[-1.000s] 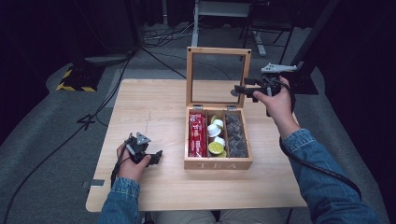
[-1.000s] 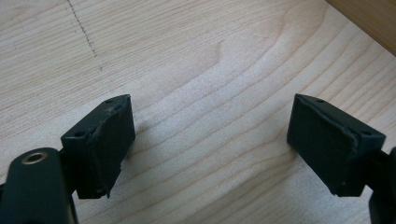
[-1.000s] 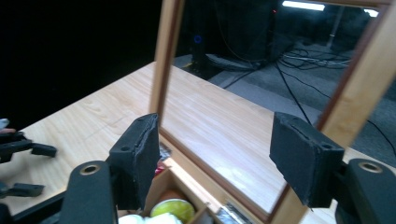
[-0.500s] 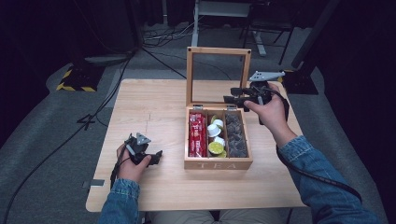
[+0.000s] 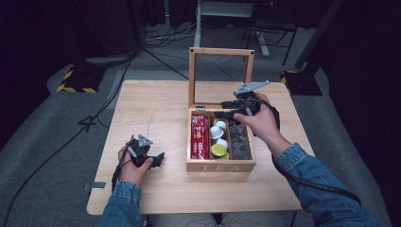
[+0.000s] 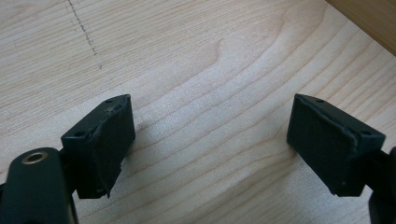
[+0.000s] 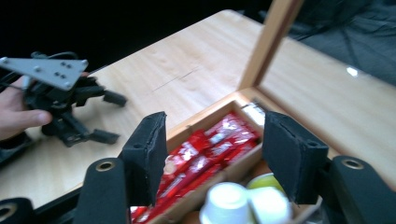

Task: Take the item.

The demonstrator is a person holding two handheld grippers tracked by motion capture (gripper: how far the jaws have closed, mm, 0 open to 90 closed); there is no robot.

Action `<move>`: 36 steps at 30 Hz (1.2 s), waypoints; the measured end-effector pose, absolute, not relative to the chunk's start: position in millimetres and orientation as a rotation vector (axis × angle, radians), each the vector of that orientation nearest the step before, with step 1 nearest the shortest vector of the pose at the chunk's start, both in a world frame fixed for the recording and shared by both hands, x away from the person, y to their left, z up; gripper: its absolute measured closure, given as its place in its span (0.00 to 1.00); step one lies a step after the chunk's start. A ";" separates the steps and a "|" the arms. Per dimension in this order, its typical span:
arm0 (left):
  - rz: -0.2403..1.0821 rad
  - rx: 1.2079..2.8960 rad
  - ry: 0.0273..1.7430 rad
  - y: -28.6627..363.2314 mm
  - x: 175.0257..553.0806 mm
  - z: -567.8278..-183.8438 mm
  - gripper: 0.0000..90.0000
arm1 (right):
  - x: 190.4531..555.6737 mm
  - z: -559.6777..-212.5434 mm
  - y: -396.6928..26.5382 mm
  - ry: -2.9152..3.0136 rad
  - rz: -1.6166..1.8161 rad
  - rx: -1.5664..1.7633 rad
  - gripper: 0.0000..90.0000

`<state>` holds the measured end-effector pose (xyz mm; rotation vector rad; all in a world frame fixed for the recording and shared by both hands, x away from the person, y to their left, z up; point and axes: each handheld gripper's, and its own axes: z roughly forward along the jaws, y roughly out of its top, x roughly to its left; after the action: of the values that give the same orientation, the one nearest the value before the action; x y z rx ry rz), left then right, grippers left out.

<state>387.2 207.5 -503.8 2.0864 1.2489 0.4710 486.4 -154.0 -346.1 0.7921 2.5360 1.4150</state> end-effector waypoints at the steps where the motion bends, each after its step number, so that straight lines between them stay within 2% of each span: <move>1: 0.471 2.083 1.251 207.3 387.2 -503.9 0.17 | 485.0 -348.3 -149.9 2.554 1.408 0.794 0.46; 36: 0.470 2.083 1.250 207.4 387.3 -503.9 0.17 | 473.9 -411.8 -90.0 2.808 1.095 0.752 0.45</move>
<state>387.3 207.4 -503.9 2.0833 1.2503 0.4696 473.9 -90.0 -411.8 0.7517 2.8085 1.0947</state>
